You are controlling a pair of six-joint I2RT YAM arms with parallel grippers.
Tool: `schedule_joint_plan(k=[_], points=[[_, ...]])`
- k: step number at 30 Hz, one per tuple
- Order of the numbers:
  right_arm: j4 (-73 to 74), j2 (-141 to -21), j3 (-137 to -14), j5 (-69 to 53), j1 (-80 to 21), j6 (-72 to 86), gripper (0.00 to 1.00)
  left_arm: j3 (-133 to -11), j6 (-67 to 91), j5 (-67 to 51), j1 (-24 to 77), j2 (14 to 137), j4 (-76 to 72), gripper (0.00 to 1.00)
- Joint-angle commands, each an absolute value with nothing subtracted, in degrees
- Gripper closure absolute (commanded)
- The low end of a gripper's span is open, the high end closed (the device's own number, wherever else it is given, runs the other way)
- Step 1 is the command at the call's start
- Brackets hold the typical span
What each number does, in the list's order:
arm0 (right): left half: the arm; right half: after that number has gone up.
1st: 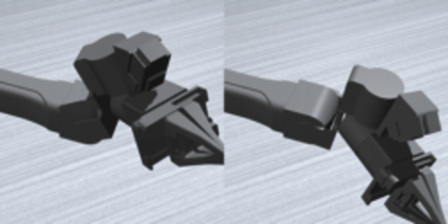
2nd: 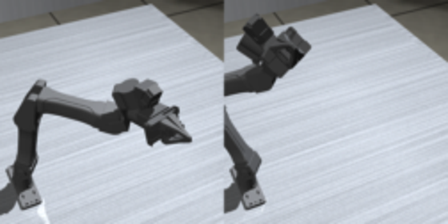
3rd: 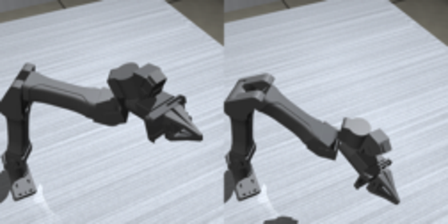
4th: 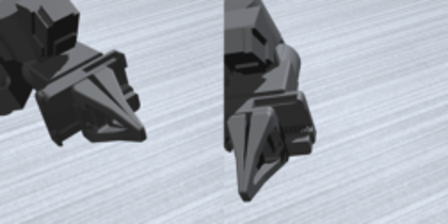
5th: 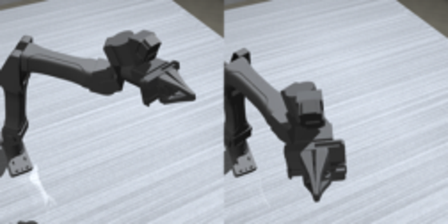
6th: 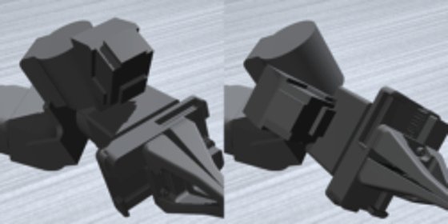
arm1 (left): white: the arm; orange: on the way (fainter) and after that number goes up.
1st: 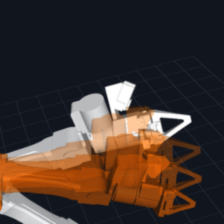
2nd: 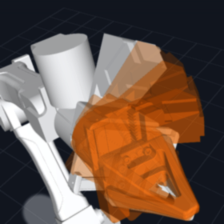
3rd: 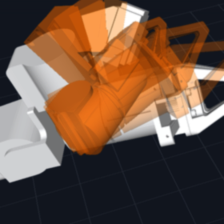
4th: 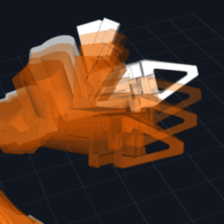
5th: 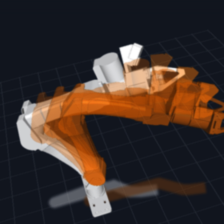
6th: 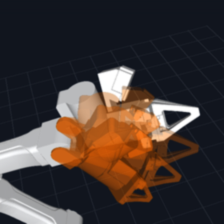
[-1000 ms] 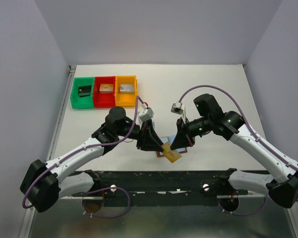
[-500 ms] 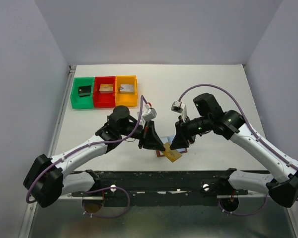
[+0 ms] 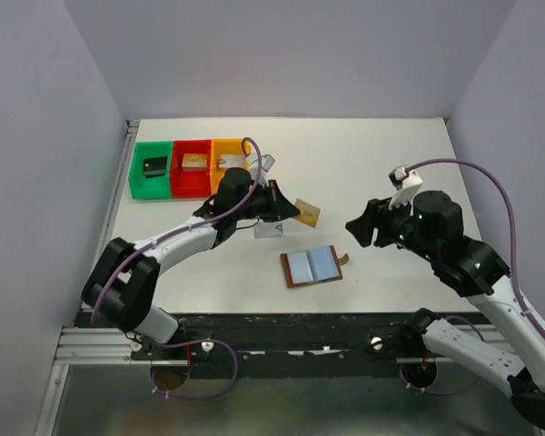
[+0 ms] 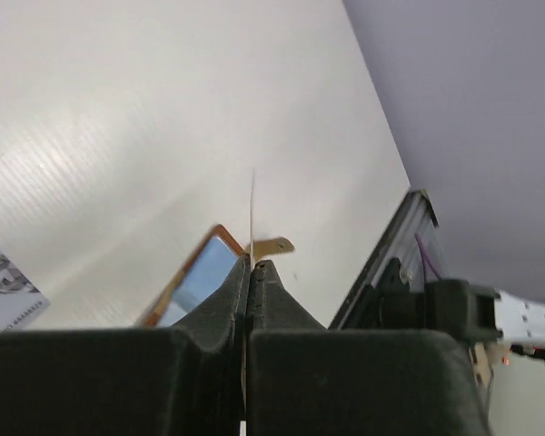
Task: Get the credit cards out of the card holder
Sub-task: Place the credit card at the center of the board.
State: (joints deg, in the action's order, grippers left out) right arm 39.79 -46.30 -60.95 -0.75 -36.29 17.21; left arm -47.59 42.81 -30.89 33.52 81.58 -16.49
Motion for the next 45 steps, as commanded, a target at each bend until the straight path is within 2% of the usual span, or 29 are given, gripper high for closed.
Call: schedule_joint_plan(k=[1,10,25,42,43,45], points=[[35.3,-42.7,-53.9,4.8,-36.3,21.9,0.34,-52.9,50.9,-19.1,33.7,92.5,-18.4,1.00],[35.0,-39.7,-48.3,2.9,-36.3,23.4,0.34,-60.5,54.2,-13.2,33.6,105.7,-19.9,1.00],[34.4,-41.0,-46.2,1.1,-36.3,24.3,0.34,-61.9,56.5,-10.1,34.0,112.9,-21.9,0.99],[34.5,-41.7,-45.6,1.6,-36.3,24.8,0.34,-60.8,52.9,-9.7,33.8,110.1,-17.2,0.56],[34.5,-41.6,-45.6,1.6,-36.3,24.8,0.34,-60.9,52.8,-9.2,33.8,109.8,-16.9,0.47],[34.7,-41.5,-45.6,1.7,-36.3,24.7,0.34,-60.6,52.3,-9.1,33.5,109.3,-16.1,0.34]])
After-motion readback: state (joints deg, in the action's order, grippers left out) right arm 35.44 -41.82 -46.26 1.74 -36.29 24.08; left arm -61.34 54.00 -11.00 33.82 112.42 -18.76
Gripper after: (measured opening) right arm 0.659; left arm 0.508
